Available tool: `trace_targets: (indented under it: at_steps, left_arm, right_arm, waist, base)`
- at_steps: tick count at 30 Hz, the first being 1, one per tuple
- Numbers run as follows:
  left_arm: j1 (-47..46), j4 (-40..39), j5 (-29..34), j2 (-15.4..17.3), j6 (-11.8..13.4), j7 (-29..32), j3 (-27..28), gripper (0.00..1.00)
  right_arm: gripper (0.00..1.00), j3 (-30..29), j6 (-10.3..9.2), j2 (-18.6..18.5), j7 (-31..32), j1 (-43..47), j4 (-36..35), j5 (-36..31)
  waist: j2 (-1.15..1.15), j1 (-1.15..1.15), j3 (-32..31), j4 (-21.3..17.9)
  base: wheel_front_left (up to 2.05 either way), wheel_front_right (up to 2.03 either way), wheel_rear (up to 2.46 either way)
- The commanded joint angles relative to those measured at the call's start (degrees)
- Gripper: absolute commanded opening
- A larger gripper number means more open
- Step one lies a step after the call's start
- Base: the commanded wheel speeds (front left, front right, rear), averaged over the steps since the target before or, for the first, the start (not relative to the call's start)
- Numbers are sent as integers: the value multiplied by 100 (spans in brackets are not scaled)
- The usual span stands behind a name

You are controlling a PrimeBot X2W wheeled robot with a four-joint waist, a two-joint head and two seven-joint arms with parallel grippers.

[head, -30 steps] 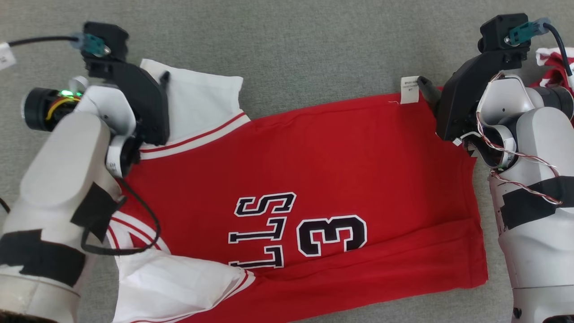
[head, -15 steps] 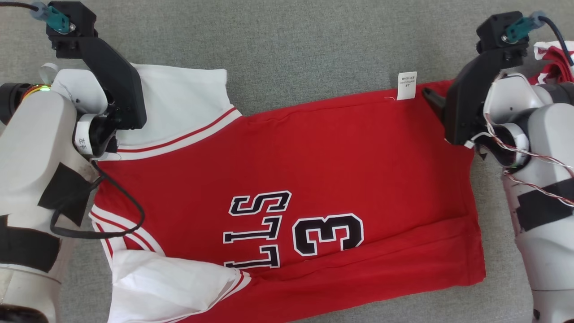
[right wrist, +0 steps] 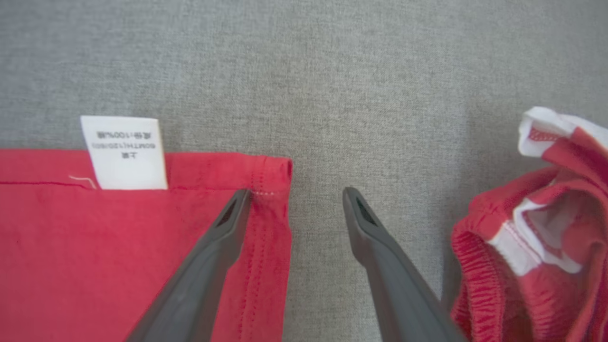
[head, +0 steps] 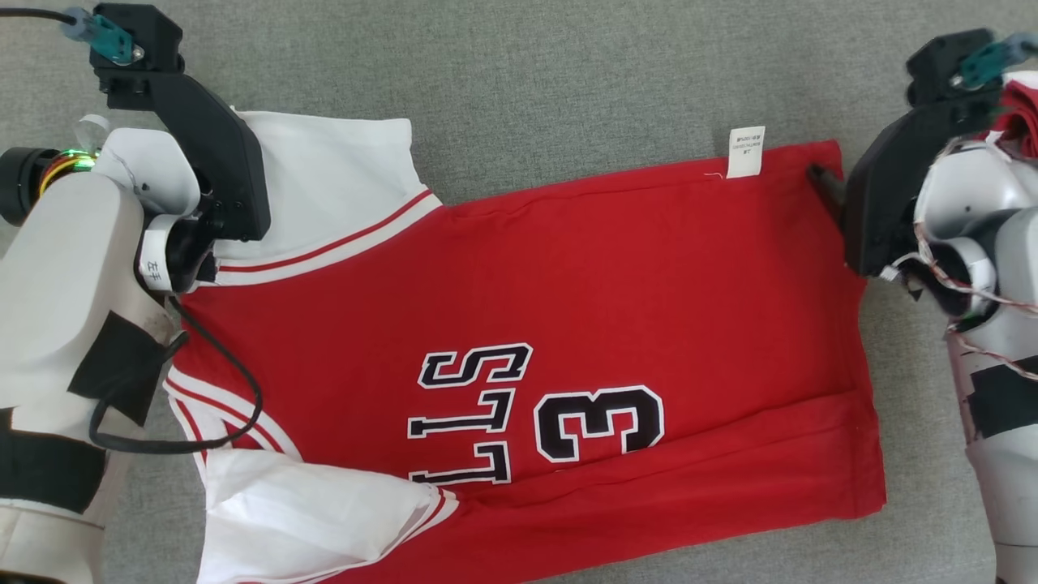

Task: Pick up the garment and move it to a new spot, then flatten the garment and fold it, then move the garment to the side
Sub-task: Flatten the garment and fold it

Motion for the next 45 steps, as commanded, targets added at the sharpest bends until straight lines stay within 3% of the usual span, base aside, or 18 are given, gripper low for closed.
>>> trace_targets:
  at_steps: [1,3,4,5,6,9,16,20,22,27,34,45]
  left_arm:
    - [351,130,36,70,63,44,-65,0]
    - [356,57,-19,76,57,-24,-22,0]
    - [350,13,-32,77,50,-66,-14,0]
    - [335,-26,-14,85,46,-115,-21,0]
    - [325,-68,11,92,56,-206,-14,0]
    - [279,-223,119,99,44,-669,23,0]
    - [245,-302,354,-94,-98,-2471,121,0]
    - [399,-243,435,-324,-93,-3627,166,0]
    - [670,-198,255,-573,-211,-4131,206,0]
    - [1460,-487,123,-876,-247,-4852,233,0]
    - [2973,-1275,151,-1217,-112,-5191,253,0]
    - [4415,-1857,110,-1273,19,-5202,410,0]
  right_arm:
    - [100,73,-15,-22,-16,81,59,-9]
    - [100,87,-15,-2,-43,63,182,95]
    - [51,108,-15,6,-34,39,261,135]
    - [33,186,-15,-9,-40,18,323,163]
    - [2,209,-15,-38,-115,-18,372,185]
    - [0,209,-15,-79,-441,-94,486,122]
    - [0,41,-15,9,-1315,-230,797,-46]
    - [0,-82,-15,41,-1811,-124,912,-11]
    - [0,-134,-15,25,-2124,130,958,95]
    - [0,-138,-15,-128,-2464,826,777,277]
    - [0,-385,-15,-271,-2850,2028,403,208]
    - [0,-762,-15,-328,-3090,3032,133,-220]
  waist:
    - [0,0,10,13]
    - [0,0,25,29]
    - [0,0,31,38]
    - [0,0,33,48]
    - [0,0,34,55]
    - [0,0,26,75]
    - [0,0,-81,170]
    - [0,0,-271,294]
    - [0,0,-498,412]
    - [0,0,-977,659]
    - [0,0,-1626,1059]
    - [0,0,-2111,1316]
  base:
    - [0,0,0]
    - [0,0,0]
    - [0,0,0]
    - [0,0,0]
    - [0,0,0]
    - [0,0,0]
    - [0,0,0]
    - [0,0,0]
    - [0,0,0]
    - [0,0,0]
    - [0,0,0]
    - [0,0,0]
